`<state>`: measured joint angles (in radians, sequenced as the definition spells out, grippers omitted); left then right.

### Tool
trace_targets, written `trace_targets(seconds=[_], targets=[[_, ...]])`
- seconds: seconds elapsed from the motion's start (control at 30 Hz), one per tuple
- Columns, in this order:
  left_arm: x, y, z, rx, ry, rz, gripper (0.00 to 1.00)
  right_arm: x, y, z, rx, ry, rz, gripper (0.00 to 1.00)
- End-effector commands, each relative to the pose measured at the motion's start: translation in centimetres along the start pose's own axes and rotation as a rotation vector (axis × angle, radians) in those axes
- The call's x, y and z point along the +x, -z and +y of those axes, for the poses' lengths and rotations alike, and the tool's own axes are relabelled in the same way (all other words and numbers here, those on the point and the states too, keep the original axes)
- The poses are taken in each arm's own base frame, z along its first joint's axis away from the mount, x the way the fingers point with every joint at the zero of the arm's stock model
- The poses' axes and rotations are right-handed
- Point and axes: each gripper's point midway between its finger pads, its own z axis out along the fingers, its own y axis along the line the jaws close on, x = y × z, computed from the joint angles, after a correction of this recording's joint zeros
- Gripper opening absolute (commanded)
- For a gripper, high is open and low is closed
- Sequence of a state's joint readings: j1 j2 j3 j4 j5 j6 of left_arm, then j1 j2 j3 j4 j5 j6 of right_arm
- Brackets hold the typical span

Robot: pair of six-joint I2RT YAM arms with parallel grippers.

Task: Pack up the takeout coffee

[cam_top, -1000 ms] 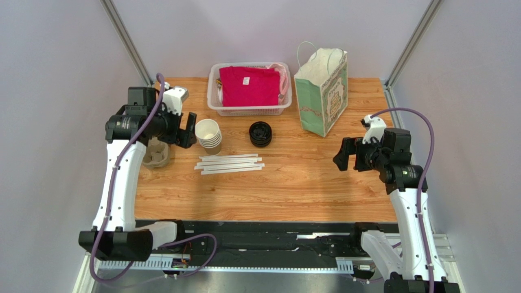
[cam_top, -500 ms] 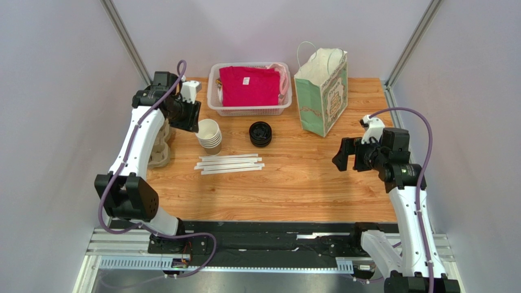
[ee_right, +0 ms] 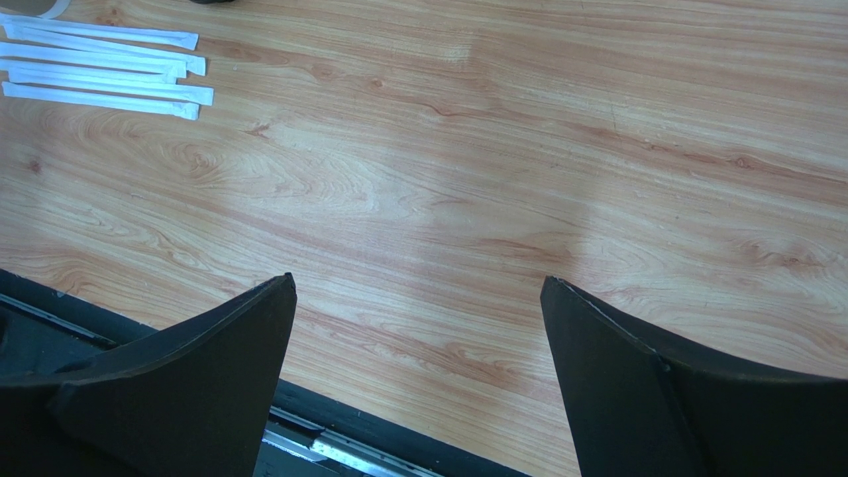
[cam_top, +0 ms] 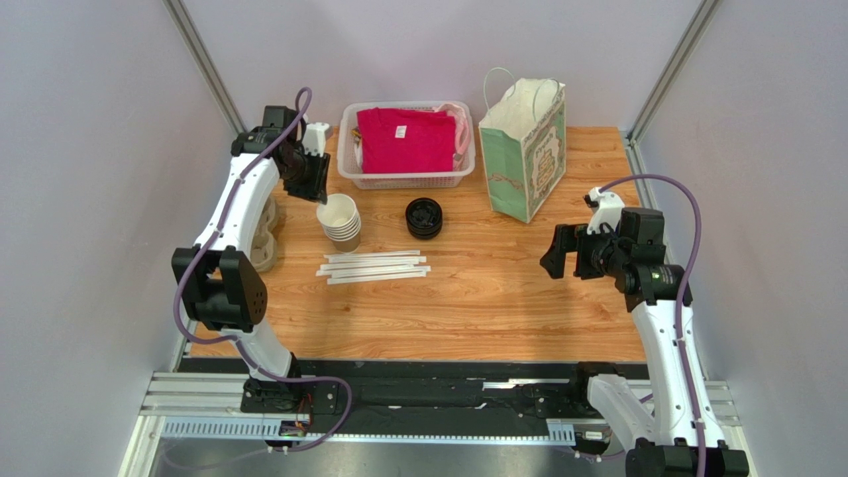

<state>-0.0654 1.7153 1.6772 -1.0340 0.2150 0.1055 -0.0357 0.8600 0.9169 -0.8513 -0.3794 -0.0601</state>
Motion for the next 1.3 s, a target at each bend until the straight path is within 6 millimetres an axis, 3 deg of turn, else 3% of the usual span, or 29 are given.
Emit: trace_targets(seconds=[0.0,0.2,0.53,0.7,1.27], targets=[[-1.5,0.2,0.0,-0.011,0.007,-0.051,0.37,-1.5,-0.1,0.2,-0.012,0.021,-0.053,1.0],[-0.8,-0.9,0.4,-0.021,0.018,-0.022,0.33,-1.7,-0.3,0.2,-0.018,0.02,-0.056,1.0],[-0.6,-1.4,1.2,-0.057,0.02,-0.011,0.36,-1.7,-0.2,0.4,-0.026,0.019,-0.058,1.0],[-0.3,-1.6,1.0,-0.048,0.019,-0.001,0.25,-1.8,-0.2,0.4,-0.029,0.019,-0.058,1.0],[0.3,-2.2,0.5,-0.017,0.023,0.025,0.19,-2.0,-0.1,0.4,-0.025,0.02,-0.06,1.0]])
